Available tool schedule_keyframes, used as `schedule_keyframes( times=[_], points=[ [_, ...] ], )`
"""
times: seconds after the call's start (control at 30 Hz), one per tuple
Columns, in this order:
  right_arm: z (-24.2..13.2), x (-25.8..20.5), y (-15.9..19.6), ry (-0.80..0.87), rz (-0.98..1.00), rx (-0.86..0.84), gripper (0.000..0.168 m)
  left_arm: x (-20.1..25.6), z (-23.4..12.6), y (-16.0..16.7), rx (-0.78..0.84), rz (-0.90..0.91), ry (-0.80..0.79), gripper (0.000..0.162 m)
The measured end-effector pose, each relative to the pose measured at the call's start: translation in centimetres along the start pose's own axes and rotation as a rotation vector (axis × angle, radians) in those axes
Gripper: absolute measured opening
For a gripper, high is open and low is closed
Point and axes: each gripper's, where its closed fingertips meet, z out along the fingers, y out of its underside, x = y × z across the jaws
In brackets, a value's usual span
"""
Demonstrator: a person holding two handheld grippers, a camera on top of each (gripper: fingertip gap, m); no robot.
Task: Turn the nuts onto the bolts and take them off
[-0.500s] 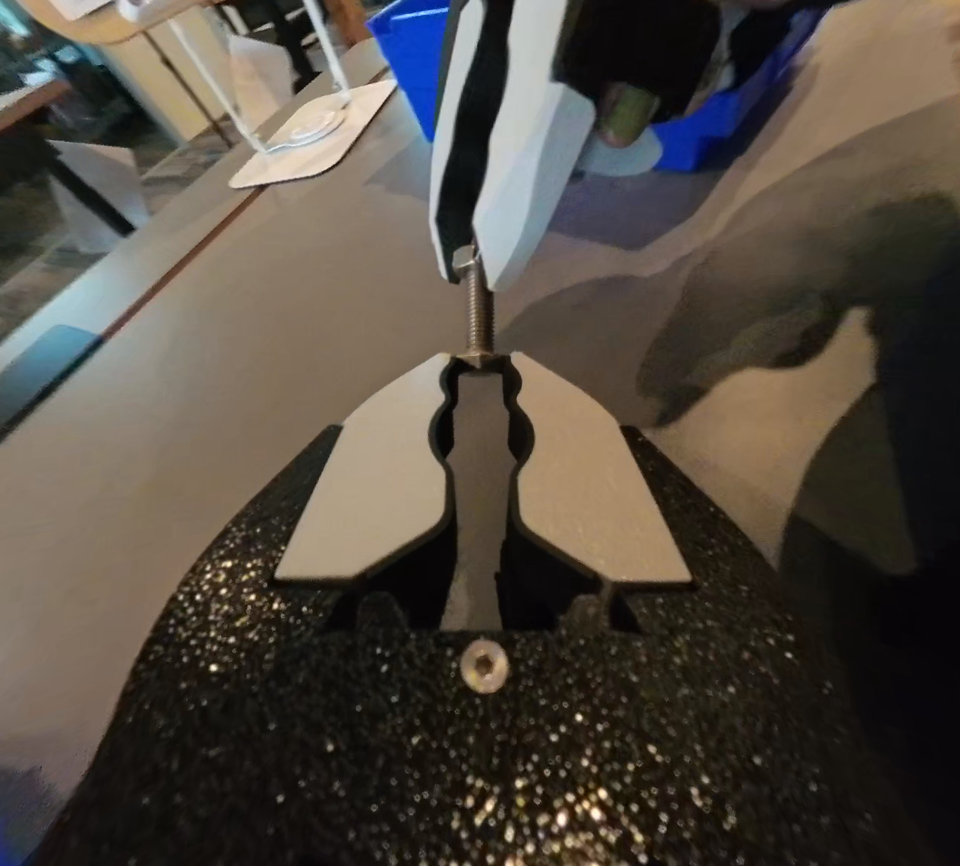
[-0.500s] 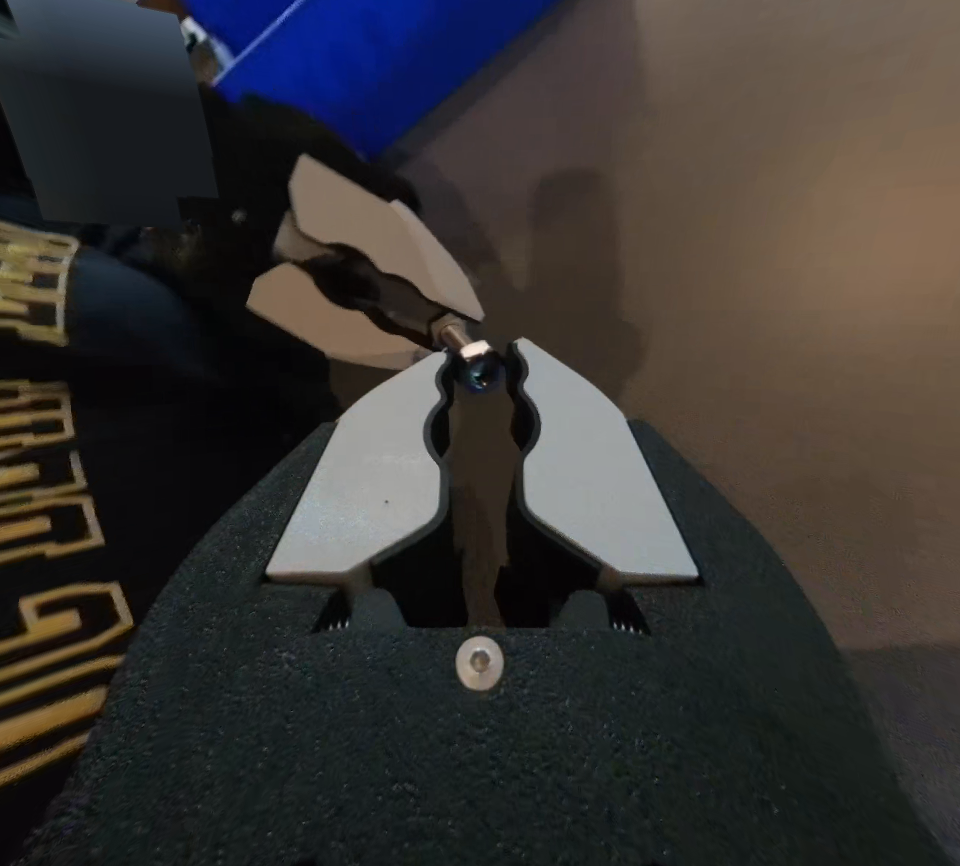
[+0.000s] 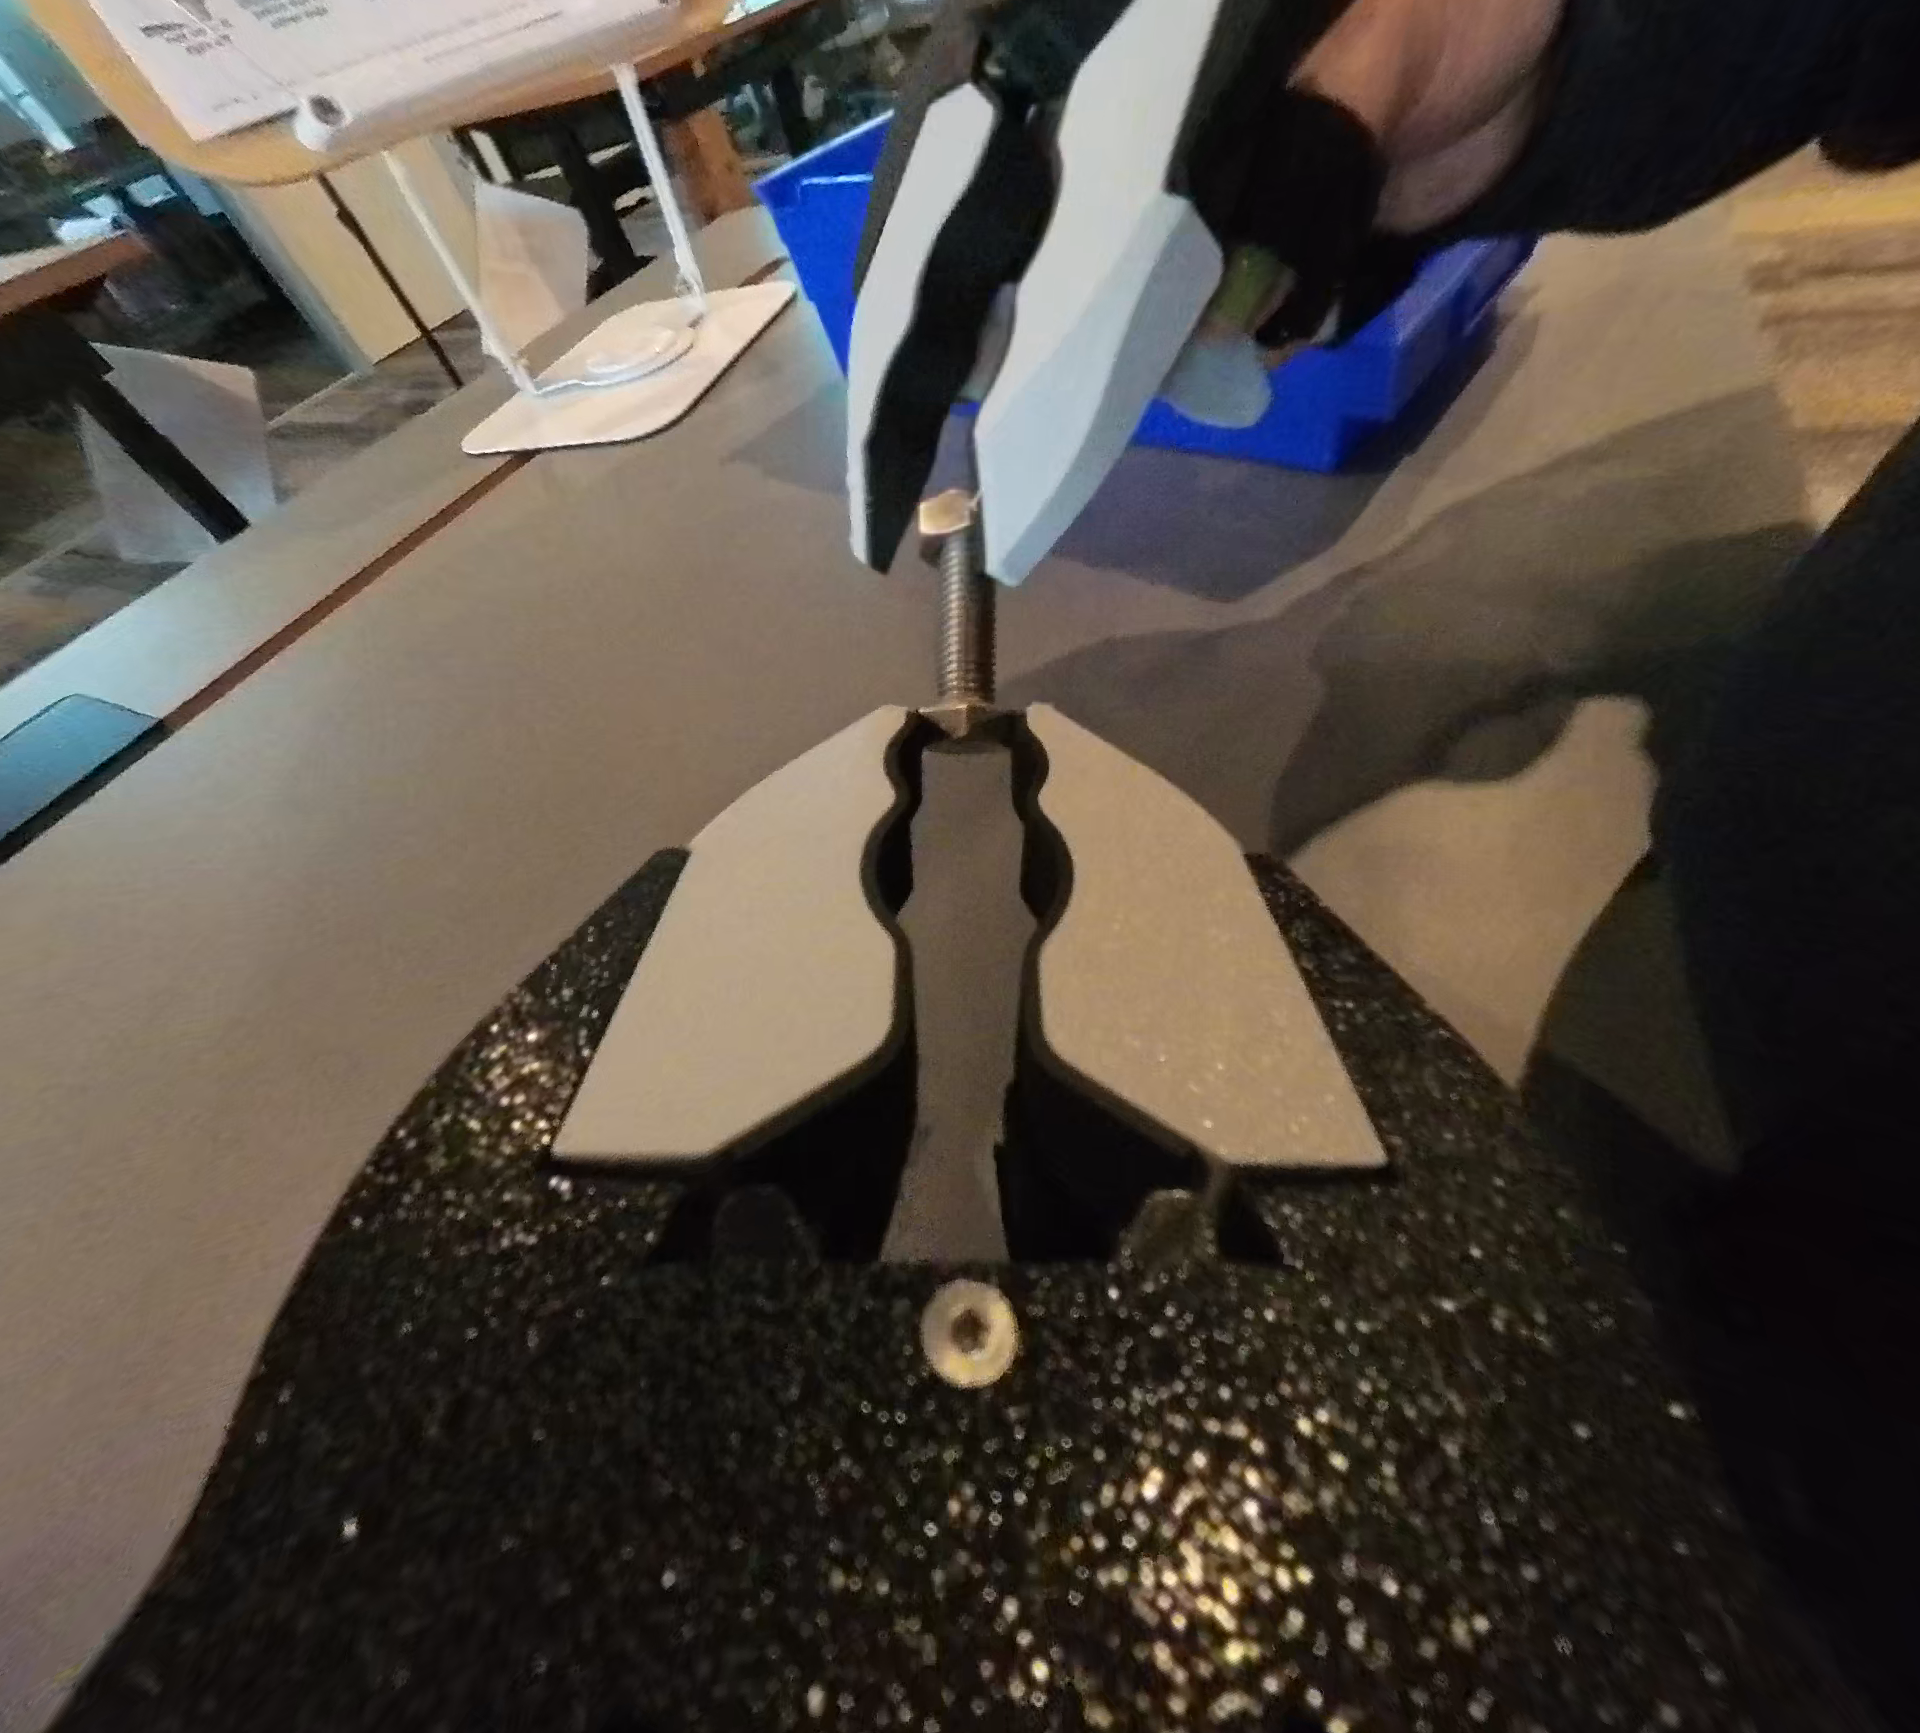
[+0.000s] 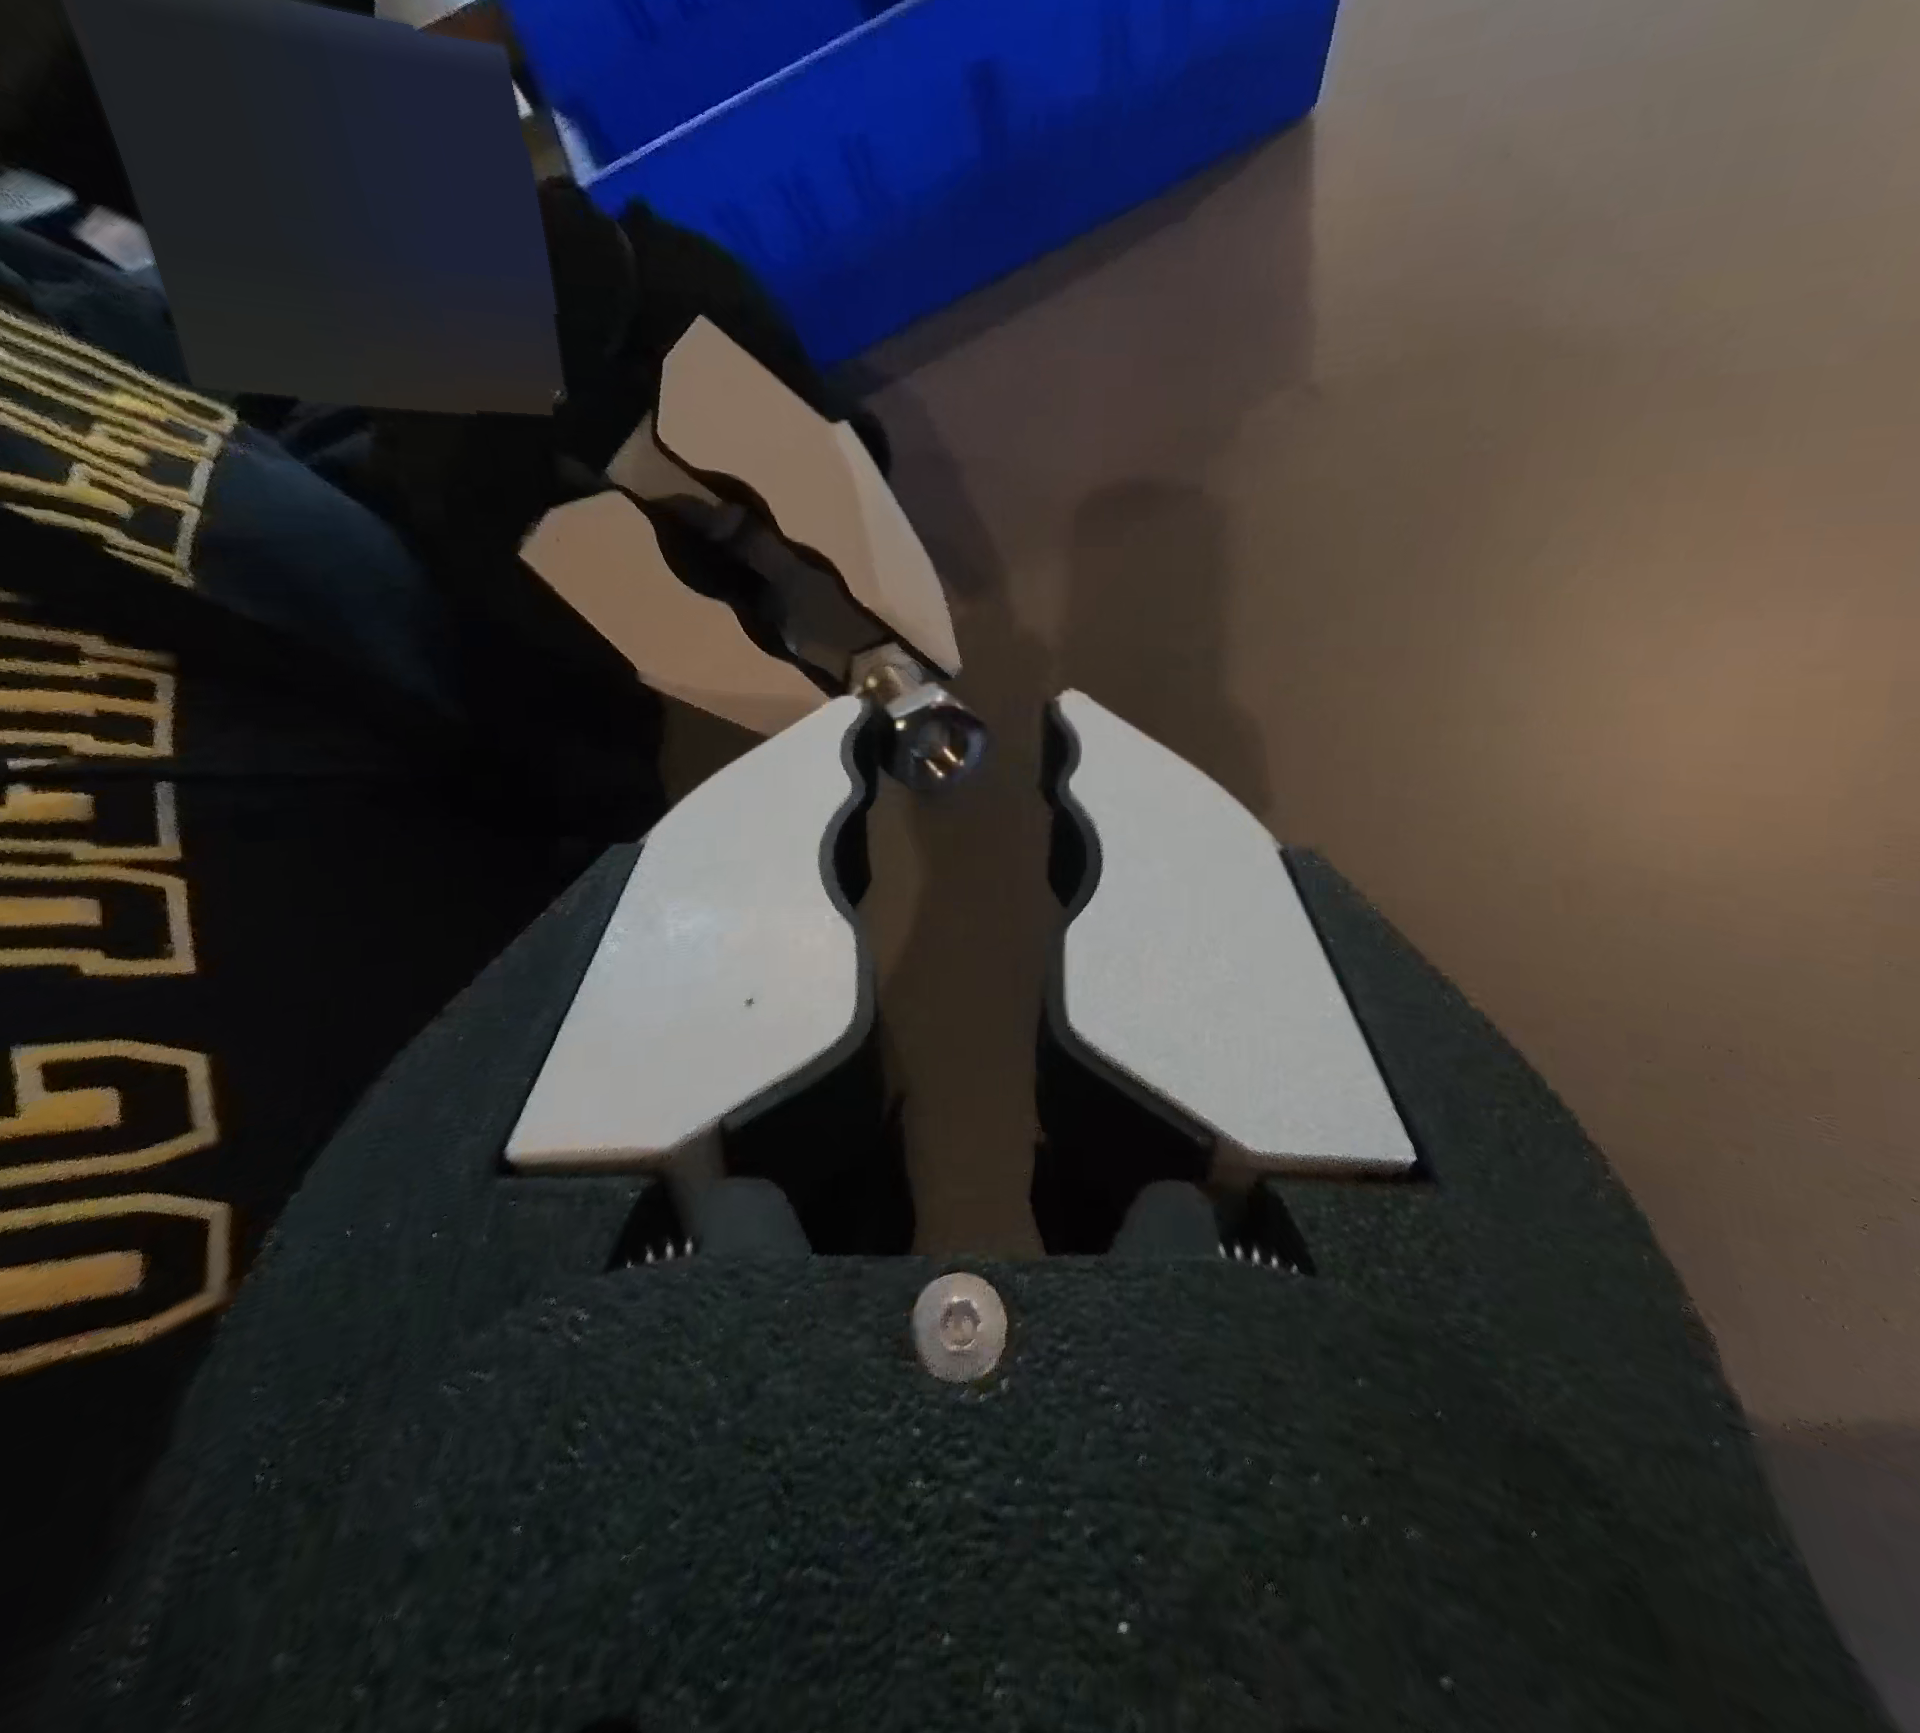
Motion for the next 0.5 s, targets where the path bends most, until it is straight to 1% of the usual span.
schedule_keyframes(
  times=[0.07, 0.2, 0.27, 0.4, 0.47, 0.5],
  points=[
    [-0.3, -0.1, -0.1, -0.002, -0.051, 0.01, 0.032, 0.0, -0.1, -0.3, 0.025, -0.025, 0.017, 0.016],
    [-0.7, -1.1, -0.1, -0.076, -0.058, 0.009, 0.027, 0.2, -0.3, -0.4, 0.04, -0.029, 0.04, 0.016],
    [-0.9, -1.2, -0.3, -0.077, -0.048, 0.017, 0.026, 0.4, -0.2, -0.4, 0.034, -0.016, 0.04, 0.016],
    [-1.1, -1.2, -0.1, -0.062, -0.061, -0.024, 0.028, 0.6, -0.1, -0.3, 0.026, 0.002, 0.047, 0.016],
    [-1.3, -1.4, -0.1, -0.068, -0.123, -0.047, 0.027, 0.8, -0.2, -0.4, 0.034, -0.003, 0.062, 0.016],
    [-1.5, -1.5, 0.0, -0.073, -0.183, -0.059, 0.027, 1.0, -0.2, -0.5, 0.041, -0.008, 0.08, 0.016]
  ],
)
